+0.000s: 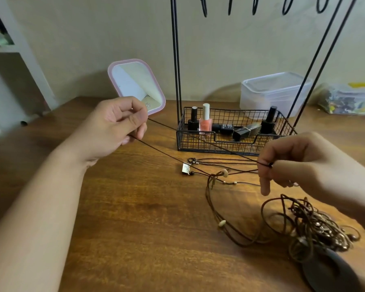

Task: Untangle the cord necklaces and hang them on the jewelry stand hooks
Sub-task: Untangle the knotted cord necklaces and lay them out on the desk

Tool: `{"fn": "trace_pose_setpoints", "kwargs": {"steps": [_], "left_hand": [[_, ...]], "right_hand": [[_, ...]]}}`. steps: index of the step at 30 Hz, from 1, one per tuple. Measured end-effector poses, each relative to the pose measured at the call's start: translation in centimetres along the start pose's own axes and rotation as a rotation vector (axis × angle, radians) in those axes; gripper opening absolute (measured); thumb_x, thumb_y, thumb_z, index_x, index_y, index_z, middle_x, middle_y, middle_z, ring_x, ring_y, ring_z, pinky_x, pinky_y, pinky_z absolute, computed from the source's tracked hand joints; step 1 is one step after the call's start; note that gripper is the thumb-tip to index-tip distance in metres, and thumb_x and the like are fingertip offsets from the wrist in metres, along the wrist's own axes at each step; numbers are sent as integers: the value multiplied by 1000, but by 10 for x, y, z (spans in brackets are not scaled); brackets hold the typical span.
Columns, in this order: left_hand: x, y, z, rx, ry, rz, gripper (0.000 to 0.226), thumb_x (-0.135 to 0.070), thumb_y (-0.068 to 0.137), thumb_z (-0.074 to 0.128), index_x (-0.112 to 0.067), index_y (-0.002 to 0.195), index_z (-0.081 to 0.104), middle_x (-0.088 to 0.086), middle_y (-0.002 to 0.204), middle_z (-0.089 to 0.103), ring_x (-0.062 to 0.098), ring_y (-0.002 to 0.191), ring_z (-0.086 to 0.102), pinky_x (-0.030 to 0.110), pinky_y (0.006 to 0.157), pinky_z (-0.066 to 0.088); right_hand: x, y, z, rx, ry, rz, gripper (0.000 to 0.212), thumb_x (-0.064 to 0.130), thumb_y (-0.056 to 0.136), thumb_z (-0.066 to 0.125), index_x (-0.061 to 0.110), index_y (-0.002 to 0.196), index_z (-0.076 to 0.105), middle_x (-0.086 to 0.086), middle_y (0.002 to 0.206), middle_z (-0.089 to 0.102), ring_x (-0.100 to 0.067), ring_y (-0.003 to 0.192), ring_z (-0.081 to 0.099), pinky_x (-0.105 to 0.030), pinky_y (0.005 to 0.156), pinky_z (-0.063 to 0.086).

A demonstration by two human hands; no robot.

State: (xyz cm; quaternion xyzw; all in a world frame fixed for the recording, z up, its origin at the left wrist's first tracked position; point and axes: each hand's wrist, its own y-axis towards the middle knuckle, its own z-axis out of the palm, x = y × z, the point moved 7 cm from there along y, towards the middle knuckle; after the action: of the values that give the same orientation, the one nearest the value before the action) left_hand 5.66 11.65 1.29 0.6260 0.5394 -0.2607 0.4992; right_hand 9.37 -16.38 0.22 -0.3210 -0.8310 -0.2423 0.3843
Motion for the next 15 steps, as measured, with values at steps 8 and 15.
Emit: {"fn": "trace_pose_setpoints", "kwargs": {"steps": [8,15], "left_hand": [[4,-3,6,61,451,-66,18,-34,89,65,-19,80,67,2,65,67,2,58,58,18,64,43],[2,-21,35,516,303,-149,25,-37,74,74,-37,99,69,-7,96,71,13,90,69,25,65,57]], "right_hand": [[12,-4,4,41,289,-230,36,53,68,78,23,61,59,-12,66,67,-33,63,58,-25,57,43],[22,-4,-2,-166,666,-396,50,7,77,71,23,55,30,-3,54,43,-19,57,50,-26,61,43]]}}
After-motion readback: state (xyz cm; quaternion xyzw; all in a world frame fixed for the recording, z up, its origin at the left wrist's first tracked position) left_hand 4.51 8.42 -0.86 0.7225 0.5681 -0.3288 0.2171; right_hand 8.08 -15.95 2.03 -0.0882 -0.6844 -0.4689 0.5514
